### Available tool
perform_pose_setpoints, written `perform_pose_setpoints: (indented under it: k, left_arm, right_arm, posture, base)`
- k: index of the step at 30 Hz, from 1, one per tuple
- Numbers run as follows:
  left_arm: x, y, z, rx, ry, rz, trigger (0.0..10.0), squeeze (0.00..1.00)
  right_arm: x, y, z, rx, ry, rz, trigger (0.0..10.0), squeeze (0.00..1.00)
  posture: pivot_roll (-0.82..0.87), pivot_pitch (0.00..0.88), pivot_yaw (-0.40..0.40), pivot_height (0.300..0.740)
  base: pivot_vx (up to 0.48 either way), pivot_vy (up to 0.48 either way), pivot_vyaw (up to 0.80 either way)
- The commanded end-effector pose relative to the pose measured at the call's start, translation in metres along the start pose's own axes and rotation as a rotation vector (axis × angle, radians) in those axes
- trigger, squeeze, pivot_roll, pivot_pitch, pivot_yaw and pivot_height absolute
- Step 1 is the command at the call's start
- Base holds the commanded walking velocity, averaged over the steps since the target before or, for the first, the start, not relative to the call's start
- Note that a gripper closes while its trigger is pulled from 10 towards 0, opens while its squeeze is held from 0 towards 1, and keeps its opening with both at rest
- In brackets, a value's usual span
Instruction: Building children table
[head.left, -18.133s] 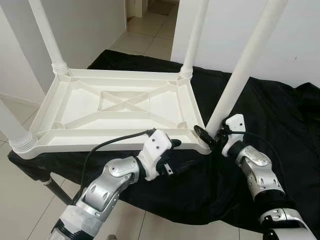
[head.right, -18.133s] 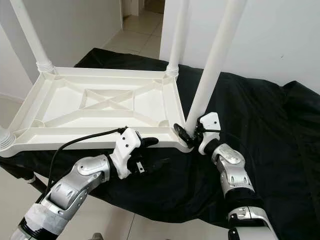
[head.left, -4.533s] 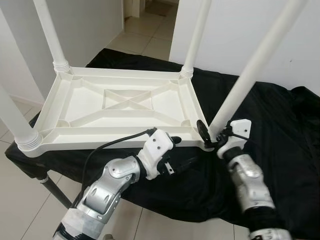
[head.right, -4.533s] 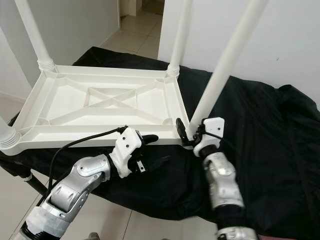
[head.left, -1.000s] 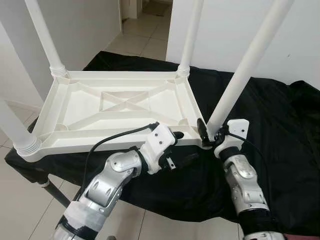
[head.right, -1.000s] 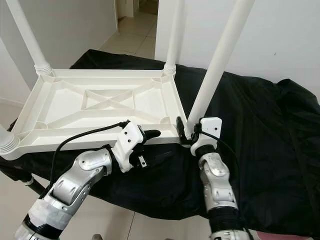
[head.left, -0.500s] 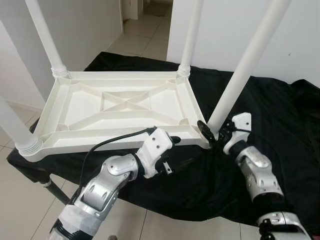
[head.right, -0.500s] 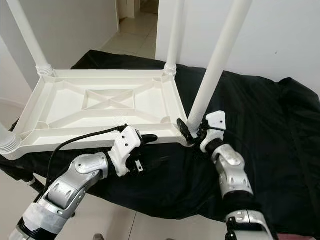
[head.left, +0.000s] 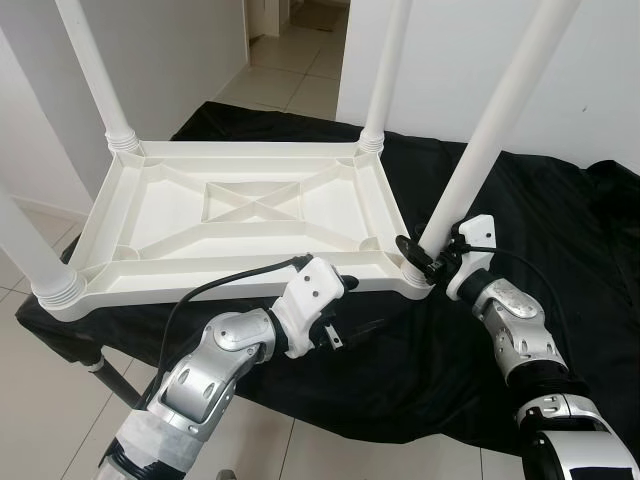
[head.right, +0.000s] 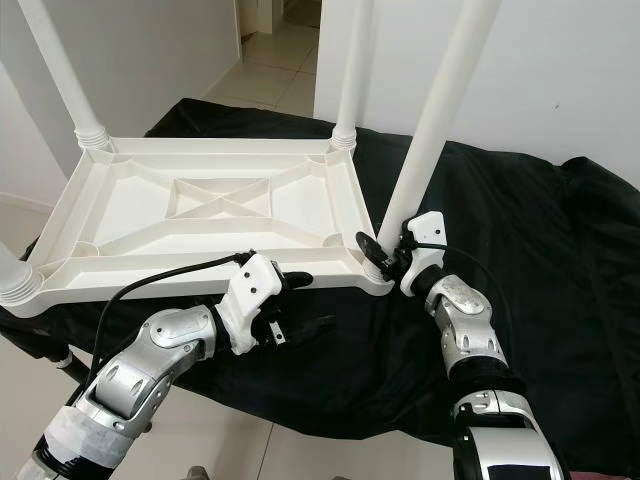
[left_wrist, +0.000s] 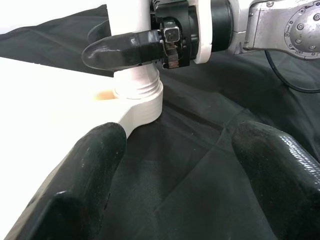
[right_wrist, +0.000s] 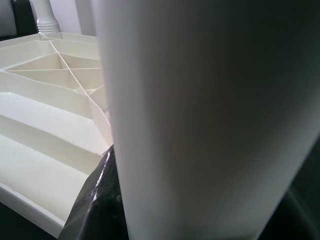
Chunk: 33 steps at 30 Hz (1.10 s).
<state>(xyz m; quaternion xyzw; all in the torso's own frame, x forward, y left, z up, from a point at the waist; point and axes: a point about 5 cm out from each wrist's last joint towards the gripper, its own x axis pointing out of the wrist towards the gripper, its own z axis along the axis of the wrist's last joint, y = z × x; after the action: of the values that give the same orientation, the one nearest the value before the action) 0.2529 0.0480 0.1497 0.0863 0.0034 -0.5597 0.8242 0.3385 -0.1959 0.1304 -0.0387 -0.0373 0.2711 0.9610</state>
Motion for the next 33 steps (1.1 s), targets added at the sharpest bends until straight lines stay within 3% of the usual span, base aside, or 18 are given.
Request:
perform_pose_setpoints:
  k: [1, 4, 5, 11, 18, 25, 26, 27, 30, 33]
  left_arm:
    - [0.001, 0.002, 0.001, 0.025, 0.004, 0.038, 10.0, 0.00]
    - [0.001, 0.002, 0.001, 0.029, 0.007, 0.046, 10.0, 0.00]
    - [0.001, 0.003, 0.002, 0.025, 0.001, 0.049, 10.0, 0.00]
    - [0.001, 0.007, 0.002, 0.020, -0.016, 0.077, 10.0, 0.00]
    - [0.001, 0.006, 0.002, 0.002, -0.044, 0.069, 10.0, 0.00]
    - [0.001, 0.007, 0.001, 0.000, -0.041, 0.072, 10.0, 0.00]
    - [0.000, 0.007, 0.001, 0.002, -0.040, 0.075, 10.0, 0.00]
    - [0.000, 0.007, 0.001, 0.002, -0.040, 0.075, 10.0, 0.00]
    - [-0.002, 0.011, 0.000, -0.002, -0.045, 0.107, 10.0, 0.00]
    - [-0.002, 0.011, 0.000, -0.006, -0.047, 0.114, 10.0, 0.00]
  right_arm:
    - [-0.004, -0.002, -0.006, 0.003, 0.016, 0.008, 0.0, 0.00]
    - [-0.007, -0.004, -0.009, 0.015, 0.018, -0.013, 0.0, 0.00]
    - [-0.007, -0.004, -0.009, 0.027, 0.015, -0.018, 10.0, 0.00]
    - [-0.008, 0.002, -0.012, 0.078, -0.007, -0.052, 10.0, 0.00]
    - [-0.010, 0.013, -0.018, 0.019, 0.031, -0.237, 10.0, 0.00]
    - [-0.009, 0.019, -0.019, 0.034, 0.022, -0.314, 10.0, 0.00]
    - [-0.009, 0.022, -0.020, 0.043, 0.024, -0.393, 10.0, 0.00]
    - [-0.009, 0.022, -0.020, 0.043, 0.024, -0.393, 10.0, 0.00]
    - [-0.012, 0.035, -0.024, 0.102, 0.050, -0.647, 10.0, 0.00]
    - [-0.013, 0.038, -0.025, 0.119, 0.059, -0.698, 10.0, 0.00]
  posture:
    - [-0.01, 0.000, -0.054, 0.740]
    - [-0.01, 0.000, -0.056, 0.740]
    - [-0.01, 0.000, -0.061, 0.740]
    - [-0.01, 0.000, -0.068, 0.740]
    - [-0.03, 0.000, -0.054, 0.740]
    - [-0.03, 0.000, -0.045, 0.740]
    - [-0.03, 0.000, -0.046, 0.740]
    - [-0.03, 0.000, -0.046, 0.740]
    - [-0.02, 0.000, -0.058, 0.740]
    - [-0.02, 0.000, -0.058, 0.740]
  base:
    - [0.000, 0.000, 0.00]
    - [0.000, 0.000, 0.00]
    - [0.000, 0.000, 0.00]
    - [0.000, 0.000, 0.00]
    - [0.000, 0.000, 0.00]
    - [0.000, 0.000, 0.00]
    - [0.000, 0.000, 0.00]
    - [0.000, 0.000, 0.00]
    - [0.000, 0.000, 0.00]
    - [0.000, 0.000, 0.00]
